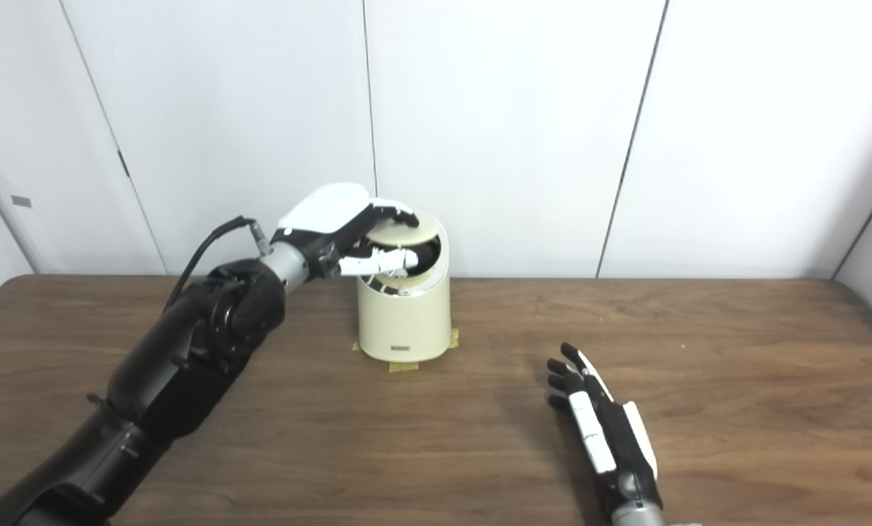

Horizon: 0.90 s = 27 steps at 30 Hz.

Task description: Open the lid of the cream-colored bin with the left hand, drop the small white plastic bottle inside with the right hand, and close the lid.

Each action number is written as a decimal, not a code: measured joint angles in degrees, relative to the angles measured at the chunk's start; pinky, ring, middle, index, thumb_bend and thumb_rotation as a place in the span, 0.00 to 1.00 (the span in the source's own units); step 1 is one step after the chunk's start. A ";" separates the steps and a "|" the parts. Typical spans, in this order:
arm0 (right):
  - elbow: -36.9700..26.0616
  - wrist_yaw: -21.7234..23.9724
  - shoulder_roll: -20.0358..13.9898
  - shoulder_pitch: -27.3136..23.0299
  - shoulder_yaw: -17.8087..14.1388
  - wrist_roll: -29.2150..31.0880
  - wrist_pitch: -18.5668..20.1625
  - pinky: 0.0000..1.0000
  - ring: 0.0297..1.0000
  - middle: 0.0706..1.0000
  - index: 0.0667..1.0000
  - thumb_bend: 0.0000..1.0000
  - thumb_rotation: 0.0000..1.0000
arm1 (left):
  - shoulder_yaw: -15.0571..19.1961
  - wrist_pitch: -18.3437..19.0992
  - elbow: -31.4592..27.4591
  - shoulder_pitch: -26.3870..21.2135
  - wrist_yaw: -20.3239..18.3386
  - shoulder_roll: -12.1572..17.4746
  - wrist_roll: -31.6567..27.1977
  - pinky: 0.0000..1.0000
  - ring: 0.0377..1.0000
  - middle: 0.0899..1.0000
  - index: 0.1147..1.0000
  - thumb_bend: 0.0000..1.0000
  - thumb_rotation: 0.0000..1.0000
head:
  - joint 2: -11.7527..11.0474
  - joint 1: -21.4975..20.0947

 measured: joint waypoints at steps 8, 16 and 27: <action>-1.24 0.02 -0.30 0.20 -0.04 0.01 1.77 0.76 0.85 0.84 0.92 0.56 0.95 | -0.68 -0.46 -0.88 0.90 -2.22 0.90 2.41 0.89 0.87 0.85 0.82 0.65 0.96 | 1.14 0.18; -1.41 0.00 -0.40 0.28 -0.24 0.18 2.21 0.76 0.85 0.83 0.92 0.59 0.93 | -1.72 -1.43 -4.92 2.89 -4.23 2.31 6.13 0.94 0.89 0.85 0.82 0.64 0.94 | 2.55 0.18; -2.99 0.03 -0.57 0.30 -0.19 -0.18 4.71 0.78 0.85 0.82 0.91 0.59 0.91 | -5.12 -5.39 -8.33 3.48 -6.22 3.92 17.14 0.98 0.91 0.86 0.83 0.61 0.95 | 4.75 -0.09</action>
